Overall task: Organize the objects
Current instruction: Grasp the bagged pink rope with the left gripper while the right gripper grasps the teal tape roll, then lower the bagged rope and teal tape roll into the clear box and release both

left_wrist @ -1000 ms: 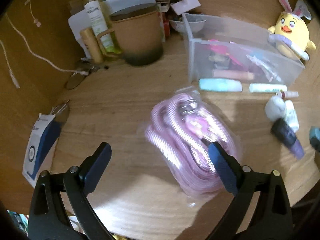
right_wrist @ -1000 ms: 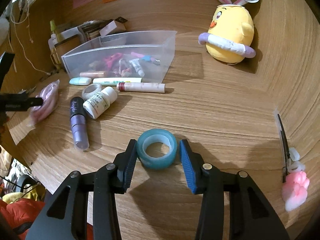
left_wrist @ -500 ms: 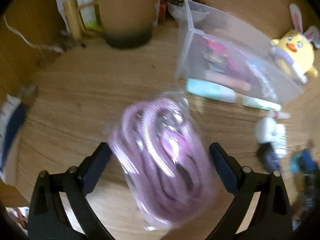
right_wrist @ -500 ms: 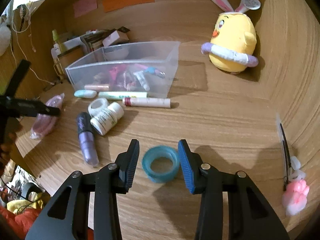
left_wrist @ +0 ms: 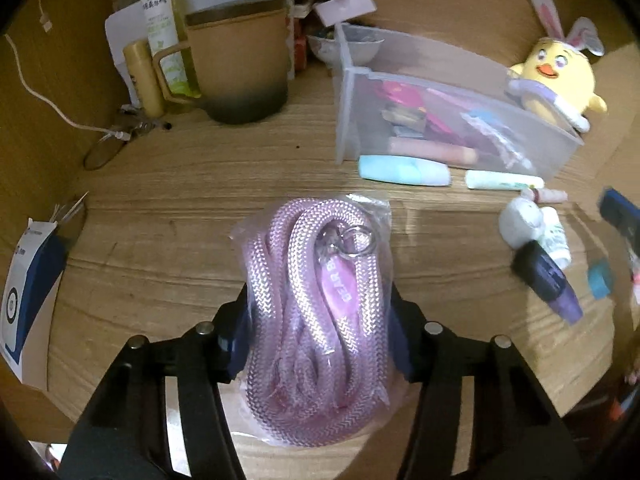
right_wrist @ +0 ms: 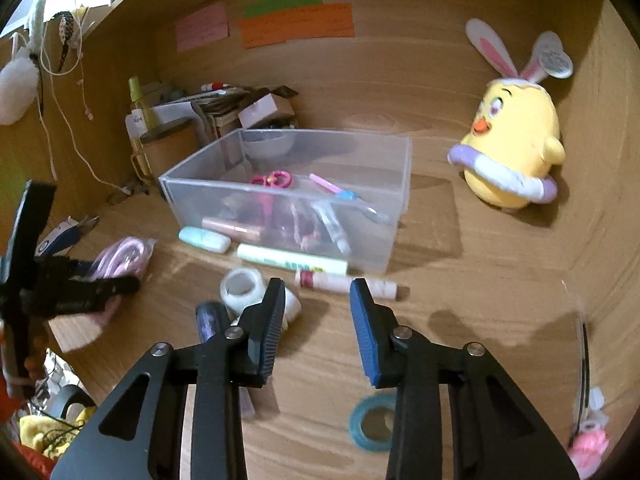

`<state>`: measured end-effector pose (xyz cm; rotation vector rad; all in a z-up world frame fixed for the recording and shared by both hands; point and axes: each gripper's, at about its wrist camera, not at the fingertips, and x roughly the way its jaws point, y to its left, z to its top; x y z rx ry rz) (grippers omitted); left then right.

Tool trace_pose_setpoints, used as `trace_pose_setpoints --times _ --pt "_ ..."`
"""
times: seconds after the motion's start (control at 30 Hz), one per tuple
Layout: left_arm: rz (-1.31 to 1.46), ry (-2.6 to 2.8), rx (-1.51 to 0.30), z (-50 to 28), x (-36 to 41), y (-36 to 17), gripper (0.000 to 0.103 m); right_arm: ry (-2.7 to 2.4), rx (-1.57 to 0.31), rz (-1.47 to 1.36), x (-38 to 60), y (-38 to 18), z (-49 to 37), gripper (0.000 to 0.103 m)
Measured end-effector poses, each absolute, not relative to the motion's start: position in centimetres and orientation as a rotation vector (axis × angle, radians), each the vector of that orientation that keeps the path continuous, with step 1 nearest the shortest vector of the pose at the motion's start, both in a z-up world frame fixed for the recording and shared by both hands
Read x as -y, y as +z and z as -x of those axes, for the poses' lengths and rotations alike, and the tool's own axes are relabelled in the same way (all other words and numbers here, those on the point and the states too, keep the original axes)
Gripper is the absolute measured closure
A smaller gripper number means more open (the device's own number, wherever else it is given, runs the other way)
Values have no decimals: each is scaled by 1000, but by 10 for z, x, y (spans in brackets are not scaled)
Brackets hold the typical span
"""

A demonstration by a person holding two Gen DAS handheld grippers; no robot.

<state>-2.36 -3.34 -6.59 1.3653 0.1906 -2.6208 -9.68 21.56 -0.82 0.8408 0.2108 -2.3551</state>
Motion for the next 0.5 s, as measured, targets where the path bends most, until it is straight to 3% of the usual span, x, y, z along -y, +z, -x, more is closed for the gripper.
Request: trace_pose_setpoints --times 0.5 --pt "-1022 -2894 -207 47 45 24 48 -2424 -171 -802 -195 31 149 75"
